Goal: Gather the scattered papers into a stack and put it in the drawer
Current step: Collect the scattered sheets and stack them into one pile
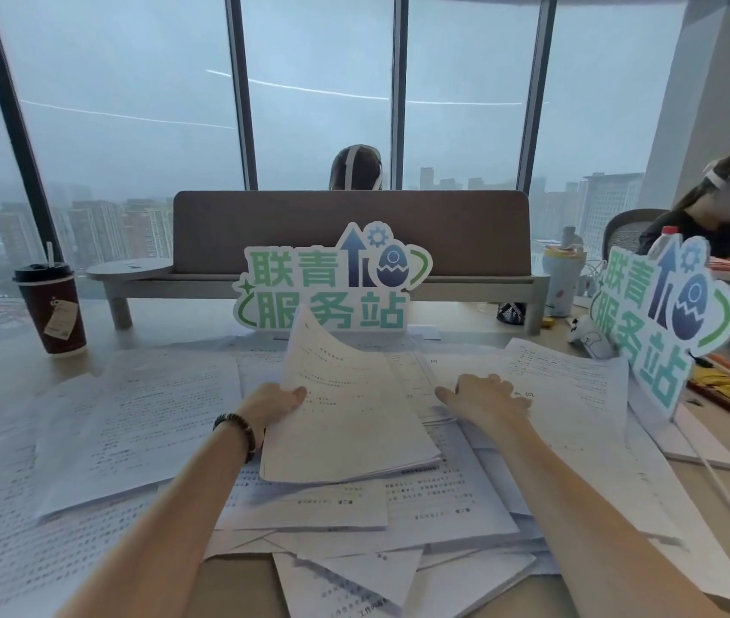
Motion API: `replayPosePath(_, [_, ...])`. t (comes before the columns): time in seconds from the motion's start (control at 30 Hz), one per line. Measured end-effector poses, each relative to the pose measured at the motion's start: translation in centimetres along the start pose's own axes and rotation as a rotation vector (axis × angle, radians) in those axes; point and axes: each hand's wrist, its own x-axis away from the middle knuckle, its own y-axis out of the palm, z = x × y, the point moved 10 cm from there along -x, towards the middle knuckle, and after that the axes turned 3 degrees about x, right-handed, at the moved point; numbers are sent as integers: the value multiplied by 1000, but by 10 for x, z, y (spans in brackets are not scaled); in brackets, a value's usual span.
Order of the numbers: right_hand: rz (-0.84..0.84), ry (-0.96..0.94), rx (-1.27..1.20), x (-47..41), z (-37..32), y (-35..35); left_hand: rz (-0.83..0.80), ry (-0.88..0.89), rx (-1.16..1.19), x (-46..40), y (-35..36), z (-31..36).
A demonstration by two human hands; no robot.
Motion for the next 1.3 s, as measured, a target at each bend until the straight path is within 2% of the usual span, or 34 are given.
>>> replayPosePath(0.17, [-18, -33, -102, -10, -9, 6, -6, 5, -13, 0, 4, 1])
replayPosePath(0.37, [126, -84, -64, 1, -17, -9, -6, 14, 17, -1, 3, 1])
replayPosePath(0.47, [194, -135, -198, -3, -13, -18, -11, 13, 72, -2, 1, 1])
replayPosePath(0.6, [215, -62, -247, -8, 5, -30, -14, 5, 104, -2, -1, 0])
replayPosePath(0.73, [150, -10, -78, -7, 15, -31, -21, -4, 98, -2, -1, -2])
replayPosePath(0.93, [114, 81, 35, -6, 26, -23, -28, -7, 87, -2, 0, -3])
replayPosePath(1.0, [130, 79, 2, -9, 28, -22, -30, 0, 86, -2, 1, -2])
replayPosePath(1.13, [149, 43, -253, -17, 28, -25, -23, 3, 72, -2, 3, 0])
replayPosePath(1.23, [202, 111, -218, -14, 36, -28, -15, 3, 51, -2, 4, 1])
replayPosePath(1.3, [167, 111, -254, -18, 36, -23, -16, 2, 43, -3, 4, 1])
